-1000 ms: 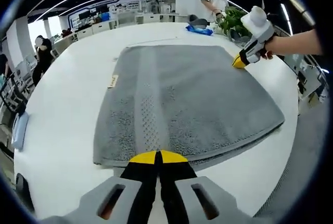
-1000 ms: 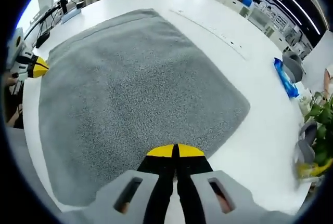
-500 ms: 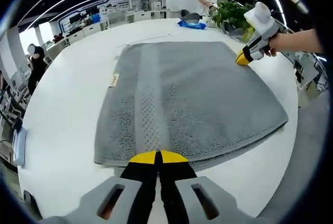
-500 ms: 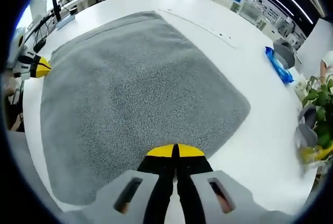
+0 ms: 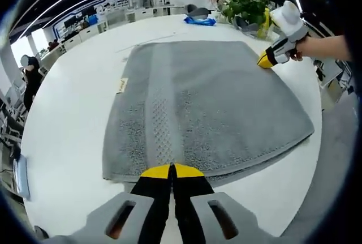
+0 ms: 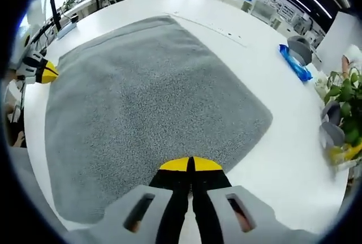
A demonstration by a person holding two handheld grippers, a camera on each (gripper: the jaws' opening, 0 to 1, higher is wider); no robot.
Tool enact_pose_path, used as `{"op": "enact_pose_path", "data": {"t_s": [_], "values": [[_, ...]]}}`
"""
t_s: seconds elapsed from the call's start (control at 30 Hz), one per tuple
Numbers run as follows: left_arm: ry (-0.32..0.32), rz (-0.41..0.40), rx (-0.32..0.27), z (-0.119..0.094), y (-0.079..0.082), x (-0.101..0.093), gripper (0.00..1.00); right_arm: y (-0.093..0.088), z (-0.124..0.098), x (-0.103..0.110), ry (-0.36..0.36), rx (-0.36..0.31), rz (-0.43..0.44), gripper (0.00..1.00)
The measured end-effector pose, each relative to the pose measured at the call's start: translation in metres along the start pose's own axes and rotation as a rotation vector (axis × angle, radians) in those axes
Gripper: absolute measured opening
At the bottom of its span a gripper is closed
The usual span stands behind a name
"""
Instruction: Fold the towel on the table until its edges align and the towel forms a compact rectangular stack.
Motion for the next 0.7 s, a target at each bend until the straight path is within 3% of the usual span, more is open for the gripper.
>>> {"op": "enact_pose_path", "data": {"t_s": [0.7], "values": [[0.002,0.069,0.011,0.017,0.025,0.009,0.01,-0.023,-0.012,0.001,-0.032,-0.017,0.088,0.0]]}}
Point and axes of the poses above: the point that each gripper's makers call its tool centre point, and the gripper's own axes: z roughly forward along the fingers, x roughly to its left, y roughly out of its top, the point moved 6 cm from there along -z, roughly backward along the fingers, and after that the axes turned 4 degrees about -y, right-handed, at the moved point
